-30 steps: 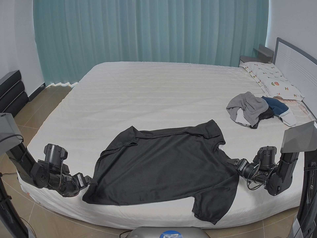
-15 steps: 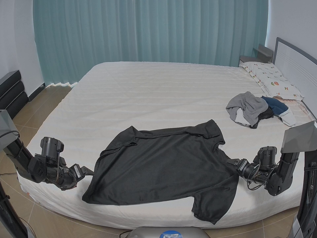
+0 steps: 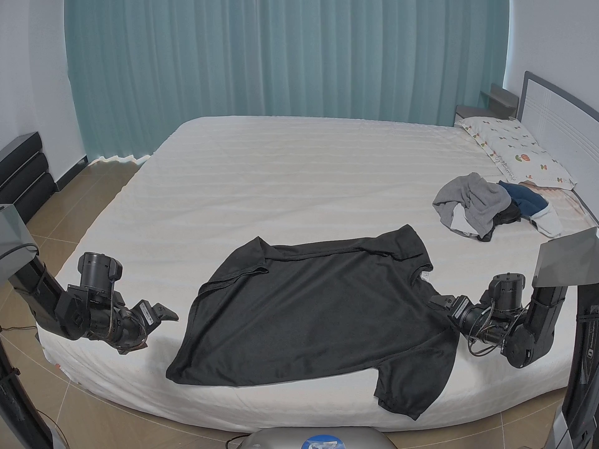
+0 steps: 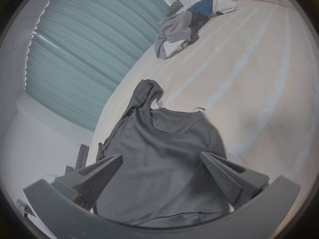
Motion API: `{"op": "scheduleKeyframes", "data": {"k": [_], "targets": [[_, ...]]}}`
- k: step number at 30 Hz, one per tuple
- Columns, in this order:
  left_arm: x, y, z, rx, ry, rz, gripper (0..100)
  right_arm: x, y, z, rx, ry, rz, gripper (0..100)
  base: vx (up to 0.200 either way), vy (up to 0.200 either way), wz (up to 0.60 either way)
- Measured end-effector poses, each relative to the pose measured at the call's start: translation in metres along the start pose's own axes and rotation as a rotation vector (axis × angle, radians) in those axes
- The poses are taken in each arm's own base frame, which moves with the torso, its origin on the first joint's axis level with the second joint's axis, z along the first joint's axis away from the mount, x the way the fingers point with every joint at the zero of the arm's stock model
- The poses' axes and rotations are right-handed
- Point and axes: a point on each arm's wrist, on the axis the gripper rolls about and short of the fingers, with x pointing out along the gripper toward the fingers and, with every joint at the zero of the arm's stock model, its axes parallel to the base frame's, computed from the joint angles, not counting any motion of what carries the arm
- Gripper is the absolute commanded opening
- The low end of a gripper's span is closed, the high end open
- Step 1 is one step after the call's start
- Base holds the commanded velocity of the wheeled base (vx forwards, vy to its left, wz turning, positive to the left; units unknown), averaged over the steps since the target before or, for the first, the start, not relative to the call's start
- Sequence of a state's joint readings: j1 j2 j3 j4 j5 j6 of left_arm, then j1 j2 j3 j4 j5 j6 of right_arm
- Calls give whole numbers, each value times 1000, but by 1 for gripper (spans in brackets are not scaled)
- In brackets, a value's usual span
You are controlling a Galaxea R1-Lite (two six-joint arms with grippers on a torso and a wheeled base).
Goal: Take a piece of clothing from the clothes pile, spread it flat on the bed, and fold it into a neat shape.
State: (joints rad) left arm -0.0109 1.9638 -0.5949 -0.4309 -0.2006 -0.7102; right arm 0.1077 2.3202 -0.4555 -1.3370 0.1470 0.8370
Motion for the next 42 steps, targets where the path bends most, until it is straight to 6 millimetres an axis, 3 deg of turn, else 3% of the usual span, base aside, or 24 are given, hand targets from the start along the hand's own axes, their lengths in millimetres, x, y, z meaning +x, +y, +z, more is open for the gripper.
{"op": "scheduleKeyframes", "data": {"k": [10, 20, 28, 42], "targets": [[10, -24, -2, 22, 4, -42, 100, -4, 5, 9, 14, -34, 20, 100, 200, 0, 0], [27, -53, 15, -43, -46, -90, 100, -3, 4, 10, 14, -46, 33, 100, 0, 0, 0], [50, -83, 5, 20, -50, -107, 100, 1, 0, 6, 35, -31, 24, 100, 0, 0, 0], [101, -155, -12, 130, -50, -163, 100, 6, -5, 7, 123, -11, 44, 100, 0, 0, 0]]}}
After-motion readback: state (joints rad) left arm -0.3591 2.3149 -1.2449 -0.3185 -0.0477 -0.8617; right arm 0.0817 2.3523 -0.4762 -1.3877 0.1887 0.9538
